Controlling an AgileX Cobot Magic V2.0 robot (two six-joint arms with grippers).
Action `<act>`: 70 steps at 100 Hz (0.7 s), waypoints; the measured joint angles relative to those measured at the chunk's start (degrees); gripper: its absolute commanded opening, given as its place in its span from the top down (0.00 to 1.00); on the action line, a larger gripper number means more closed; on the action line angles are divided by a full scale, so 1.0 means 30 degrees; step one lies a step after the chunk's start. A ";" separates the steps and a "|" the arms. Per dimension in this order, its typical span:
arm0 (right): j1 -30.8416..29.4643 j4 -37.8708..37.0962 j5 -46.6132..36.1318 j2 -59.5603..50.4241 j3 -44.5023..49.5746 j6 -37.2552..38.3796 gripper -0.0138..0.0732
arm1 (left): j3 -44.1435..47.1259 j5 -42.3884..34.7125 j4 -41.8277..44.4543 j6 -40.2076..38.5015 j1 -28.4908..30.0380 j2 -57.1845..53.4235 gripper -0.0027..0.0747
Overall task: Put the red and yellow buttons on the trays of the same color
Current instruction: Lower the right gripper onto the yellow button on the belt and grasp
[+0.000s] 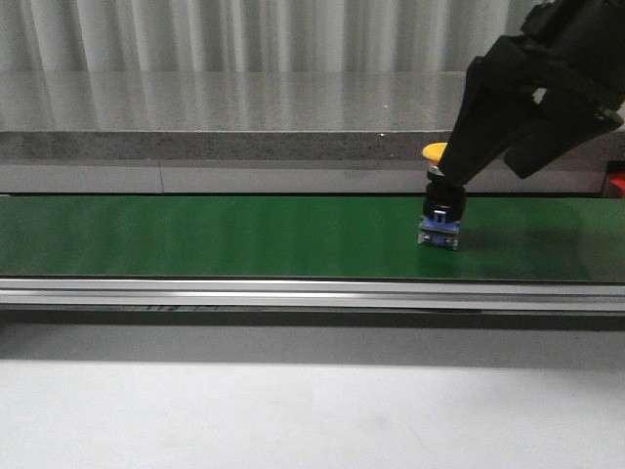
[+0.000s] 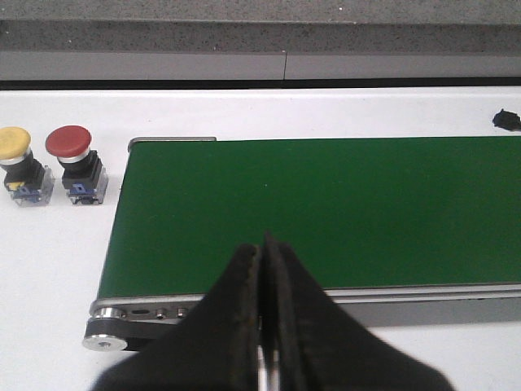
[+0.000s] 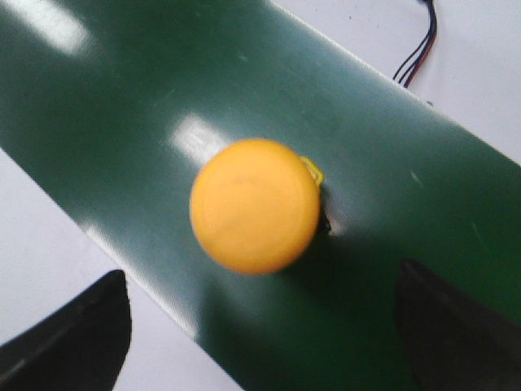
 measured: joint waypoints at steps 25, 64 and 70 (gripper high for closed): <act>0.0315 0.0000 -0.1880 0.1115 0.0000 -0.0027 0.40 | 0.0000 0.0000 0.0000 0.0000 0.0000 0.0000 0.99; 0.0315 0.0027 -0.2624 0.1496 0.0000 0.0086 0.70 | 0.0000 0.0000 0.0000 0.0000 0.0000 0.0000 0.99; 0.0315 0.0027 -0.2547 0.1402 0.0000 0.0647 0.70 | 0.0000 0.0000 0.0000 0.0000 0.0000 0.0000 0.99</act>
